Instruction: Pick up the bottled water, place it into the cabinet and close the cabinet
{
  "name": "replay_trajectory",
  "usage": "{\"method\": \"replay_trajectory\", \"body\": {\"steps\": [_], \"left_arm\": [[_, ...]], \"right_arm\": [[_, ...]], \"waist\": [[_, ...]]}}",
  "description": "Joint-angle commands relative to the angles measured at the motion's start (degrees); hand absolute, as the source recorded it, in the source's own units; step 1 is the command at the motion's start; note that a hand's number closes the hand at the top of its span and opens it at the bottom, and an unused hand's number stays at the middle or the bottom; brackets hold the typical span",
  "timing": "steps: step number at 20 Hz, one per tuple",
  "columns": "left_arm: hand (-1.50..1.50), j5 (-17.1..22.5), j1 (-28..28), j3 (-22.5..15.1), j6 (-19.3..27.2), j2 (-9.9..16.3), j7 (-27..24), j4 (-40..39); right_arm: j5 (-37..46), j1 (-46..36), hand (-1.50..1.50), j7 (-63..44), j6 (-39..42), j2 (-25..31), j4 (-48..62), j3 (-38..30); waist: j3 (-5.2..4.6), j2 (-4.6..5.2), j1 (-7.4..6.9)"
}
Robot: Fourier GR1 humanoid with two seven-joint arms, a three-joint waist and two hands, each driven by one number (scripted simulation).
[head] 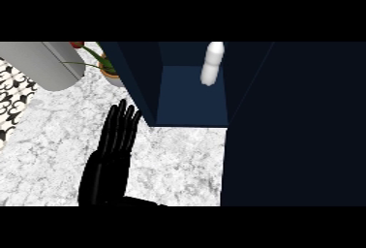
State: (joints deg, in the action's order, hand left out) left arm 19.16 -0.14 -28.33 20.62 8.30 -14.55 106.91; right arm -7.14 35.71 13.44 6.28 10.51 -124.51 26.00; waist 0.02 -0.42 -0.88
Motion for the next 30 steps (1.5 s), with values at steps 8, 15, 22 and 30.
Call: {"method": "replay_trajectory", "body": {"steps": [8,15,22,30], "left_arm": [[-1.5,1.47,22.32,1.03,-1.71,9.46,-4.54,20.49],[-1.5,7.63,33.9,6.68,-7.65,14.47,-8.78,27.92],[-1.5,12.91,38.0,12.6,-13.77,15.6,-12.32,26.3],[-1.5,16.99,41.88,19.0,-20.15,18.12,-13.44,26.24]], "right_arm": [[5.91,-3.85,1.5,-7.09,7.26,8.82,-5.0,6.28],[12.37,-5.57,1.5,-9.81,5.79,5.51,-6.65,15.37],[15.4,-8.82,1.5,-16.53,6.03,3.15,-9.7,19.04],[9.68,-14.8,1.5,-23.77,5.02,-3.54,-6.88,16.51]], "waist": [[-0.09,0.1,-0.41],[-0.14,0.05,-0.81],[-0.33,0.16,-1.91],[-0.32,0.53,-3.17]]}}
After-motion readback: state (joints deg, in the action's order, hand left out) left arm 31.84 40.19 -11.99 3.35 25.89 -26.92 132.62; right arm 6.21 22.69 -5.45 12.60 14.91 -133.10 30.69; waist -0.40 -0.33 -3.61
